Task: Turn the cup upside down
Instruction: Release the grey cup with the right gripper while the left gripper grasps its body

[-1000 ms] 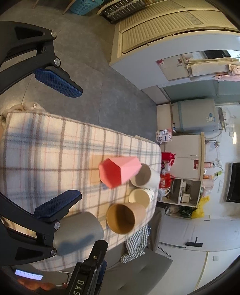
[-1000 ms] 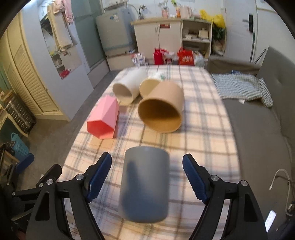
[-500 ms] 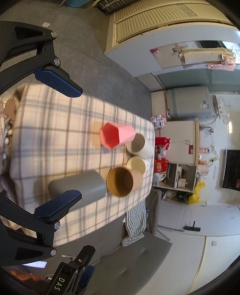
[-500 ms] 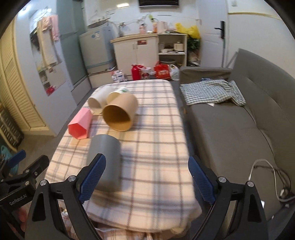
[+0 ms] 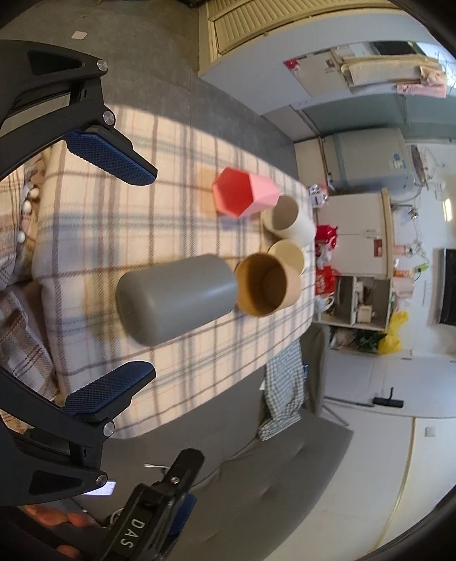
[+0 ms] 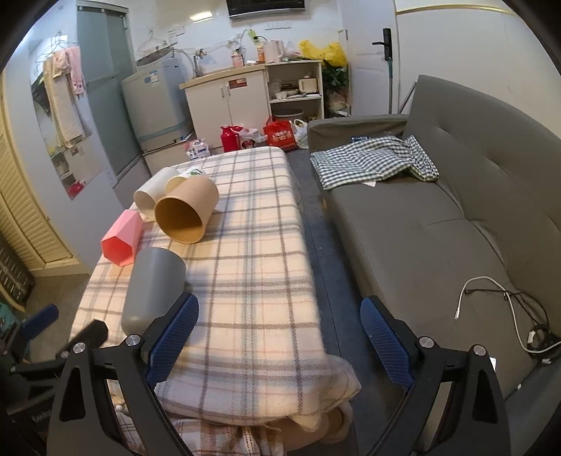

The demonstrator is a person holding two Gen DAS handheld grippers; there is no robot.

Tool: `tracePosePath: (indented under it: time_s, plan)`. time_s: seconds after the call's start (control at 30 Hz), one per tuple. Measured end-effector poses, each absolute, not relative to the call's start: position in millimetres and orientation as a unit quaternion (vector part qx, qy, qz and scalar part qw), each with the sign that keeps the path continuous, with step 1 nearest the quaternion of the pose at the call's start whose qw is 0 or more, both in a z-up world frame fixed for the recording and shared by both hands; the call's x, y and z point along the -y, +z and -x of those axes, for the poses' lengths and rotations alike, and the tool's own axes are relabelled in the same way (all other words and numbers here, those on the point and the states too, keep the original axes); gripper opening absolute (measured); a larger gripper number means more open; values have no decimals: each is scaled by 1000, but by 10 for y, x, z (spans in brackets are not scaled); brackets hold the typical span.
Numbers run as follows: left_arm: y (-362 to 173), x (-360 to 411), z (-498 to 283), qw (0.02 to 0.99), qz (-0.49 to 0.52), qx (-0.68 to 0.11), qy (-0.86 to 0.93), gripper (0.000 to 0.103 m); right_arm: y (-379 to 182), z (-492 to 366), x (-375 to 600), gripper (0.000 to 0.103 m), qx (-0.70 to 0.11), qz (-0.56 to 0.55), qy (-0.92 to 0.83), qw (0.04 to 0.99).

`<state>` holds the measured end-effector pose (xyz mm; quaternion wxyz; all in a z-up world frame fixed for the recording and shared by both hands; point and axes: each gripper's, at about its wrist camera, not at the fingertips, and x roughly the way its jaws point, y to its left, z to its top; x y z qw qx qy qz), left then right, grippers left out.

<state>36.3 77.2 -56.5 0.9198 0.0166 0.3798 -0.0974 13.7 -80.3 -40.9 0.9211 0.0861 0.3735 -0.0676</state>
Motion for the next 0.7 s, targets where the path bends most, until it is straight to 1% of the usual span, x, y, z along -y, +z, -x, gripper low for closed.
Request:
tracePosePath:
  time_s: [0.4,0.67,0.7]
  plan:
    - [-915,-561,-642,898,-21,-424,-112,103,-698,-338,911,94,-407,-96,-78,905]
    - [-1071,-535,-821,888,-16,-445,-117,101,-847,-492,933,94,-425,-97,-83,896]
    - [-1087,-530,-831,886,-15,-447,-124,99,-857,-506,927,94,-427,-95,-86,895]
